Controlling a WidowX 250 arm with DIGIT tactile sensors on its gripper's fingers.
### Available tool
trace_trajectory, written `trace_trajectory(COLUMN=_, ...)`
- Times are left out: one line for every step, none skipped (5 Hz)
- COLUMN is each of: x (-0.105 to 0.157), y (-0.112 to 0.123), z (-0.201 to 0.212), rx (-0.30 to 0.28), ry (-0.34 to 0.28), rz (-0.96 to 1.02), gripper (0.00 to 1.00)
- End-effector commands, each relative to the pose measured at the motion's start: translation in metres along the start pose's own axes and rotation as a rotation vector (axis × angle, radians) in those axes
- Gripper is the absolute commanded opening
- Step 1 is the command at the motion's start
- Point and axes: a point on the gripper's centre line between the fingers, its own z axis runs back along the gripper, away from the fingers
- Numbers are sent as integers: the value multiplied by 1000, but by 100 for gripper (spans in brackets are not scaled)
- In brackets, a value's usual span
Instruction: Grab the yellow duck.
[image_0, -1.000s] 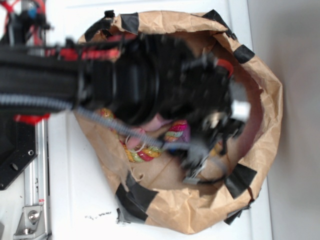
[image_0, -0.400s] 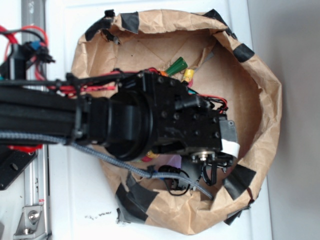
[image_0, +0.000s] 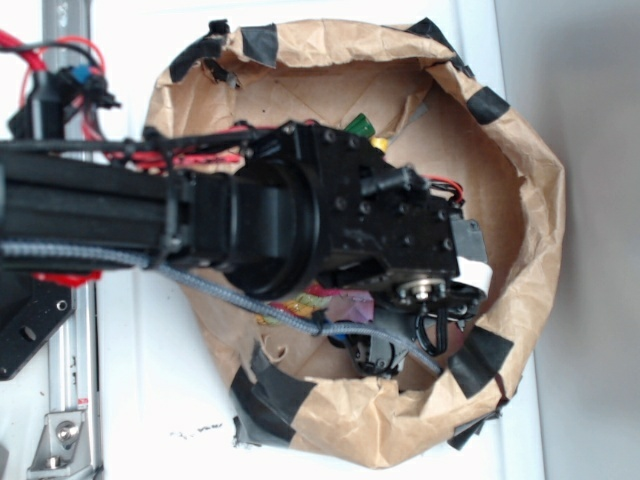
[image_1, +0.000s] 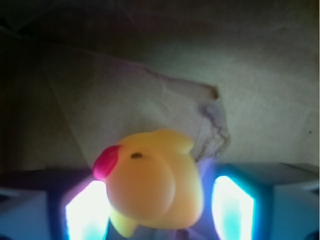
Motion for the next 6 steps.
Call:
trace_trajectory(x=11, y=-5, z=7, rx=5, ry=-52, rz=-1, gripper=0)
trace_trajectory(x=8, y=-2, z=14, rx=16, ry=-58, rz=18, gripper=0)
trace_trajectory(x=3, y=15, z=62, rx=32, ry=-100, rz=134, gripper=0)
trace_trajectory(x=-8, y=45, z=117, rx=5, ry=-122, rz=297, gripper=0)
trace_trajectory(x=-8, y=37, z=139, rx=2, ry=-121, rz=290, gripper=0)
trace_trajectory(x=-4, y=24, z=134, rx=81, ry=-90, rz=298, gripper=0)
